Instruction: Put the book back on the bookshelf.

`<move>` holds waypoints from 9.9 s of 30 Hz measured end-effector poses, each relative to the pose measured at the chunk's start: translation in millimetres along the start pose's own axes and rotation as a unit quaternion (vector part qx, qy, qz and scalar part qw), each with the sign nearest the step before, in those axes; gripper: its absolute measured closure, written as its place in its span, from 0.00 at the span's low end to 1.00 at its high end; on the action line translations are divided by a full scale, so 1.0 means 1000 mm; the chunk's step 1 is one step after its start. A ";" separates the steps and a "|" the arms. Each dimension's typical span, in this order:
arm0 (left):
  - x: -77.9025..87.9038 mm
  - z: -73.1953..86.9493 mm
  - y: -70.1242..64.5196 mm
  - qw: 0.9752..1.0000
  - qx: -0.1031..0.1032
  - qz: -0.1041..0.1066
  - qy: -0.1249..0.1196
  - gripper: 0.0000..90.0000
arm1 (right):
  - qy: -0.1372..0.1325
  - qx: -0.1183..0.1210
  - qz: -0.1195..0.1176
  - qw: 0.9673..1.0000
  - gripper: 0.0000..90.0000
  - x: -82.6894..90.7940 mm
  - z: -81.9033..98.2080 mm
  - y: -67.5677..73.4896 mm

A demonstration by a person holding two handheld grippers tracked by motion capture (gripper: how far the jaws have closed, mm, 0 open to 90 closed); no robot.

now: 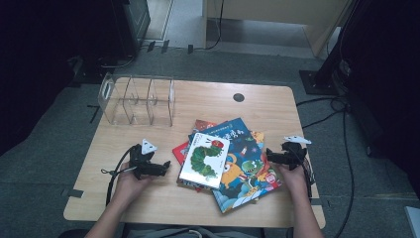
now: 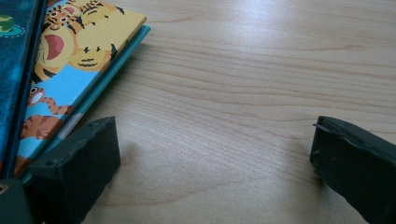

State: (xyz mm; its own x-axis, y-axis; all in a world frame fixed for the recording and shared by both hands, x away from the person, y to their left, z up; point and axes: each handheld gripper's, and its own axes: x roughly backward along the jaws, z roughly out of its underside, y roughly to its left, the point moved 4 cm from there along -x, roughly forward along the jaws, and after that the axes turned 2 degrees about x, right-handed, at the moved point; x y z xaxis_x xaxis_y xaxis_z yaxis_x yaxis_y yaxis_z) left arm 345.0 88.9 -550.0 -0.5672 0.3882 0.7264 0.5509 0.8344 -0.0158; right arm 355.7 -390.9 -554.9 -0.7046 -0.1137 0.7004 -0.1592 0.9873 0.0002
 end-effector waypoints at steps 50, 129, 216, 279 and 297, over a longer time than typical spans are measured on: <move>0.028 -0.035 -0.005 0.989 0.039 0.131 0.050 0.21 | -0.040 0.042 -0.123 0.991 0.76 0.046 -0.018 0.040; -0.010 -0.063 -0.049 0.956 0.083 0.242 0.144 0.31 | -0.006 0.154 -0.294 0.943 1.00 0.034 -0.016 0.185; 0.073 -0.137 0.050 0.961 0.079 0.075 0.253 0.87 | -0.037 0.226 -0.246 0.942 0.44 0.020 -0.028 0.213; 0.000 -0.223 0.095 0.935 0.258 -0.006 0.244 0.87 | -0.037 0.226 -0.245 0.942 0.43 0.019 -0.028 0.214; -0.023 -0.227 0.106 0.931 0.275 -0.010 0.241 0.87 | -0.037 0.226 -0.245 0.942 0.43 0.019 -0.029 0.213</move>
State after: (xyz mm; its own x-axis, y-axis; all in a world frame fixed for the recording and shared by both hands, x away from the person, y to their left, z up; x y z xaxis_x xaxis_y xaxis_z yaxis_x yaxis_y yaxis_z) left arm 555.5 79.8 -412.6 -0.1601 0.2603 0.9522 0.0721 0.9651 -0.2517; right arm 327.9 -179.1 -520.9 -0.5132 -0.5681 0.6434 -0.7446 0.6675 -0.0046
